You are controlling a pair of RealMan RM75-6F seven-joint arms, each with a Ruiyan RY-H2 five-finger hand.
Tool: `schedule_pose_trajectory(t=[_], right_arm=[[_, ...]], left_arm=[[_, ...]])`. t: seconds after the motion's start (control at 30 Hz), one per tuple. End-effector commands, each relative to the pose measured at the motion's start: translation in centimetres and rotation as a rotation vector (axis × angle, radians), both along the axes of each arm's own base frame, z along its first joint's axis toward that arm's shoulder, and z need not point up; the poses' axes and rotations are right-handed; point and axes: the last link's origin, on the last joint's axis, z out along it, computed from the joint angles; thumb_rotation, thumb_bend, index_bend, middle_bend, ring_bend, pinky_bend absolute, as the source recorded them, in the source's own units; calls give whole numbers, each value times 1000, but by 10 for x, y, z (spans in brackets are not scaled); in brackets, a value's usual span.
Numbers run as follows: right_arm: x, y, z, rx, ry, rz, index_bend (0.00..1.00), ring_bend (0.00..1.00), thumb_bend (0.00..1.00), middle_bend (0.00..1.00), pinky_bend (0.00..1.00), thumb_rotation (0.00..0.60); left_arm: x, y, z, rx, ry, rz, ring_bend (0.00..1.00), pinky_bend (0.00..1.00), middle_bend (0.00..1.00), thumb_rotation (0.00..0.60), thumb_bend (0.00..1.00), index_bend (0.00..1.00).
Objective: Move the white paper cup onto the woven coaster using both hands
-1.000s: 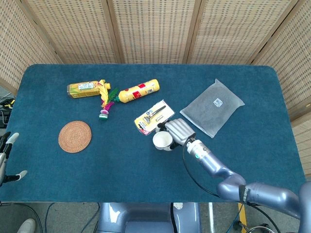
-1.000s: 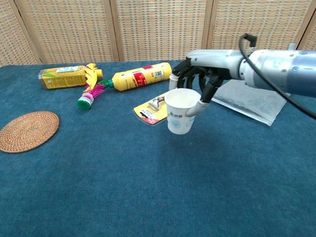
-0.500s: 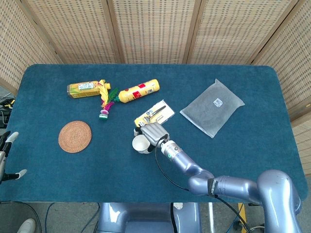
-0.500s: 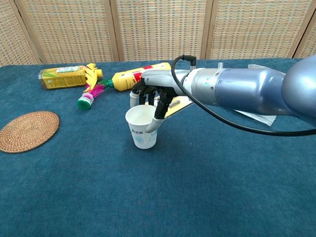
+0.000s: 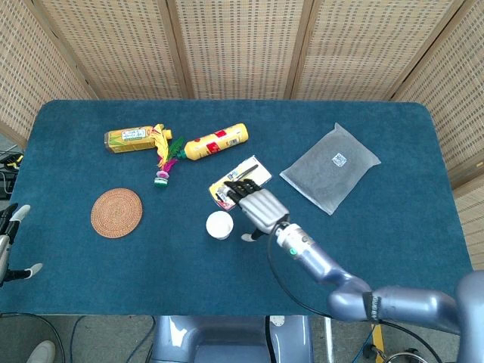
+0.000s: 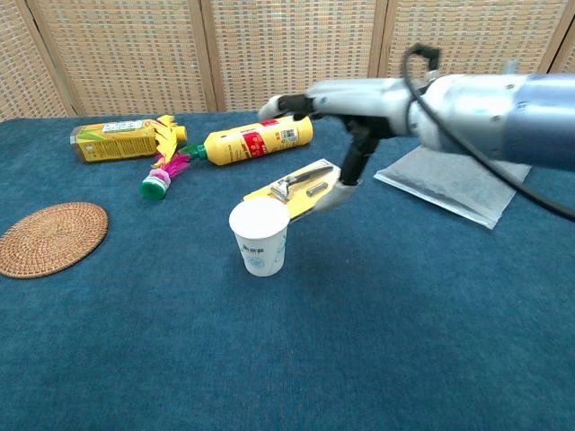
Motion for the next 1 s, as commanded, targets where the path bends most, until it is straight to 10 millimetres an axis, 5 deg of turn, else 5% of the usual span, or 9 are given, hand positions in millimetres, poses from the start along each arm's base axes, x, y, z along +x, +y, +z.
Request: schedule_pose_trajectory(t=[0.03,0.23,0.37,0.53,0.67,1.0], right_arm=[[-52,17,48,-109,29,2,18,0,0,0,0,600],[-132,40,103,-259,83,-17,40,0,0,0,0,600],[-181,62,111,-300,83,-89,41,0,0,0,0,600],[-206,82,110,-365,81,-132,42,0,0,0,0,600],[-218,103,108,-427,70,-210,41,0,0,0,0,600],[-222,110,121,-490,107,-258,46,0,0,0,0,600]], left_arm=[[0,4,0,7,20,-51,0,0,0,600,0,0],[17,40,-18,-38,62,-267,0,0,0,600,0,0],[44,72,-43,-128,71,-475,0,0,0,600,0,0],[79,102,-73,-203,45,-617,0,0,0,600,0,0],[125,129,-115,-244,-4,-724,0,16,0,600,0,0],[184,149,-171,-419,61,-786,0,40,0,600,0,0]])
